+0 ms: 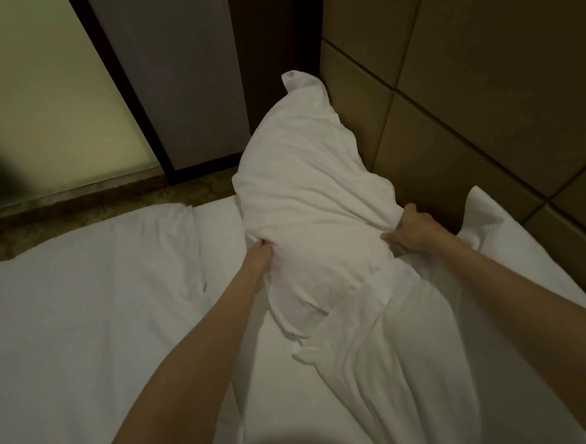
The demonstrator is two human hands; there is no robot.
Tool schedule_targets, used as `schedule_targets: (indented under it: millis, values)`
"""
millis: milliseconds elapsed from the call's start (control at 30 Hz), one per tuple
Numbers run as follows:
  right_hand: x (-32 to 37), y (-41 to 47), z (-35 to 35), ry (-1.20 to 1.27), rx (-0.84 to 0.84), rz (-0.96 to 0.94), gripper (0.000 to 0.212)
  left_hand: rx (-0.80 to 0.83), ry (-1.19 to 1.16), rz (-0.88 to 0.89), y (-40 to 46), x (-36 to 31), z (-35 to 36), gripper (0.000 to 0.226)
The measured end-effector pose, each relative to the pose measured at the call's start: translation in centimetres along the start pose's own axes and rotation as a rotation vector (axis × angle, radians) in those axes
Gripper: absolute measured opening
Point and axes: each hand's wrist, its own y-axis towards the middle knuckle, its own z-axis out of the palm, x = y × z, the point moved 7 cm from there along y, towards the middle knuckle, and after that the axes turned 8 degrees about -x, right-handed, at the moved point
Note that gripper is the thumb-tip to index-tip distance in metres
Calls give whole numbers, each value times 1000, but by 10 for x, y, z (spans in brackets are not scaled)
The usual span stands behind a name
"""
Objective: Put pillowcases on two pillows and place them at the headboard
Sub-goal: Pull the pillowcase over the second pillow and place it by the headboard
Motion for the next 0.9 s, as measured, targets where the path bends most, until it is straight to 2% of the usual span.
schedule_targets:
  millis: [67, 167, 233, 300, 367, 500, 667, 767, 833, 900]
  values:
    - [4, -6, -9, 14, -88, -22, 42, 41, -26, -28, -15, 0, -1, 51]
    - [23, -18, -48, 185, -418, -161, 3, 154, -38, -83, -41, 9, 5, 58]
    - [46, -32, -78, 275, -621, -288, 14, 179, -40, -33, -51, 6, 4, 60]
    - [64, -39, -100, 293, -725, -356, 19, 182, -33, 48, -53, -3, 0, 58]
    - [67, -38, -104, 259, -691, -329, 13, 186, 21, 67, -51, -1, -6, 56]
    - [39, -39, -89, 38, -501, -225, 12, 138, 98, -7, -55, 17, -15, 51]
    - [40, -52, -127, 62, -662, -241, 6, 79, -9, -12, -75, 2, -13, 43]
    - [65, -52, -157, 163, -754, -233, 12, 62, -39, 33, -85, -16, -18, 39]
    - [73, -50, -164, 293, -773, -202, 15, 49, -44, 52, -90, -24, -26, 38]
    - [72, -49, -159, 344, -722, -172, 16, 32, -44, 70, -93, -30, -35, 37]
